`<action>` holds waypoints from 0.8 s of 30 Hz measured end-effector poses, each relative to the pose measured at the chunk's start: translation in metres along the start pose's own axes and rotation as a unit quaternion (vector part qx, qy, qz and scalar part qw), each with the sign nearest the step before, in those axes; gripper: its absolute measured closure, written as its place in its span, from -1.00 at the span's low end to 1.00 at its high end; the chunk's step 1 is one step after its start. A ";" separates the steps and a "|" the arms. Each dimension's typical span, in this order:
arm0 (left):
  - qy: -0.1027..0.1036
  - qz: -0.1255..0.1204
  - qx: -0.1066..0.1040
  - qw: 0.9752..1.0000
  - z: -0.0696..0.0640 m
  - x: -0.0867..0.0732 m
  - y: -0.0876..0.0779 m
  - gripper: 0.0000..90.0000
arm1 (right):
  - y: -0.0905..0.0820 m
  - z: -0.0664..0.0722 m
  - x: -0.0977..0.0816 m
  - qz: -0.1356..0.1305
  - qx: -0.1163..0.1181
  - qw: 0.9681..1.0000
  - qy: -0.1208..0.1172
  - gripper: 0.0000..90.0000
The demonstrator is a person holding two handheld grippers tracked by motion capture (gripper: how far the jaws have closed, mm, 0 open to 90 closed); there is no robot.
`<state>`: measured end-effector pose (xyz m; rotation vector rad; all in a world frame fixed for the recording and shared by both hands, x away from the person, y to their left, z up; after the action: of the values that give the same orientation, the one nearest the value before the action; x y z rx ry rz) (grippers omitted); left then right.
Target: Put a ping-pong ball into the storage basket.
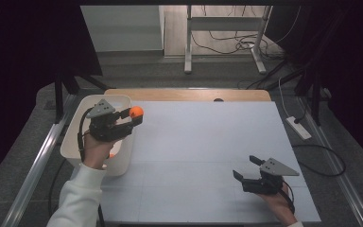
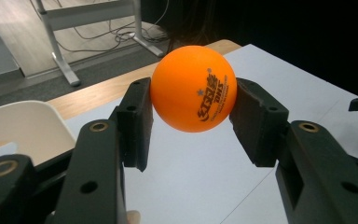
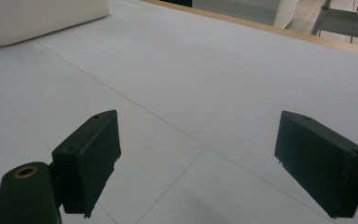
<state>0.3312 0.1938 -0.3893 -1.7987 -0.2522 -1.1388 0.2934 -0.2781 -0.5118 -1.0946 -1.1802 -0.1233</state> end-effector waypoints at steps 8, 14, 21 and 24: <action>-0.012 0.000 0.009 1.000 0.008 -0.007 -0.005 0.11 | 0.000 0.000 0.000 0.001 -0.001 1.000 0.000 -0.69; -0.022 0.002 0.018 1.000 0.015 -0.012 -0.008 0.11 | 0.000 0.001 0.000 0.002 0.000 1.000 0.001 -0.69; -0.036 0.005 0.032 0.999 0.024 -0.018 -0.011 0.11 | 0.000 0.001 0.000 0.002 -0.001 1.000 0.000 -0.69; -0.040 0.007 0.037 0.998 0.027 -0.020 -0.012 0.11 | 0.001 0.001 0.000 0.002 -0.001 1.000 0.000 -0.69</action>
<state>0.3291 0.2276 -0.4005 -1.7803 -0.3246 -1.0363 0.2933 -0.2775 -0.5123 -1.0998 -1.1787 -0.1213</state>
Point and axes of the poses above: each handheld gripper's, and its own axes: y roughly forward along the jaws, x roughly out of its top, z roughly to its left, the point moved 2 cm from there along y, roughly forward along the jaws, and after that the axes turned 14 degrees about z, right-handed, at the moved point
